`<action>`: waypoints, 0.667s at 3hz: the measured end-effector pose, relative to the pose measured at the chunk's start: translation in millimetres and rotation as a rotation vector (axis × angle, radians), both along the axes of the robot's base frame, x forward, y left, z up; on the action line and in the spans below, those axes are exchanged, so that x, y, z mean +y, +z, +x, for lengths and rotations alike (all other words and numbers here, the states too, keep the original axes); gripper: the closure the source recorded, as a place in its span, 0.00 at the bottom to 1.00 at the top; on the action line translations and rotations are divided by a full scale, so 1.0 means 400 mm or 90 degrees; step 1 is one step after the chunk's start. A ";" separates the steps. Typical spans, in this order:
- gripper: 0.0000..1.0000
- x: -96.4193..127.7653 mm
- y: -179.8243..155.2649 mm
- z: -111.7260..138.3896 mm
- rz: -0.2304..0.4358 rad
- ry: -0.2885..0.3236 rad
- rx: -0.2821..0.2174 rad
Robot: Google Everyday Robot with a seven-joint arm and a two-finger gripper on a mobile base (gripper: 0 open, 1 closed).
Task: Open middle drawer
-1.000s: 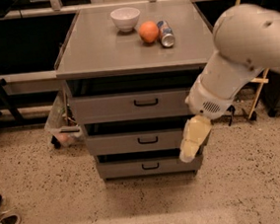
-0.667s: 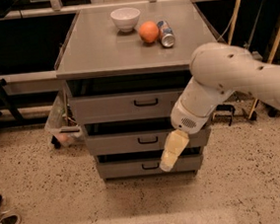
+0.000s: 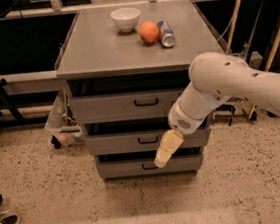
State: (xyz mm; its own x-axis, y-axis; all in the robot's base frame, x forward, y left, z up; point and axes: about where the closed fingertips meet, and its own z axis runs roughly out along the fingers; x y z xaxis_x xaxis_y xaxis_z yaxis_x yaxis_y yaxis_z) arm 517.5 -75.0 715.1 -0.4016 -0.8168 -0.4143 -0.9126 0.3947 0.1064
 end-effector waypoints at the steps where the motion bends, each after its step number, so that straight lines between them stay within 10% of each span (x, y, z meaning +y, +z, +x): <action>1: 0.00 0.009 -0.056 0.028 -0.023 -0.033 -0.003; 2: 0.00 0.044 -0.179 0.126 -0.066 -0.076 -0.033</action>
Offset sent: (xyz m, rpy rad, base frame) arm 0.1160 0.0366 -0.1320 -0.2048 -0.1675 -0.2063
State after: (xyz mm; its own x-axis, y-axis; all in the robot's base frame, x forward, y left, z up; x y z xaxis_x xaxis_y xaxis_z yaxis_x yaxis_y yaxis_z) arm 567.8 -57.4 643.3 -0.4790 -0.8038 -0.3528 -0.8614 0.5077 0.0127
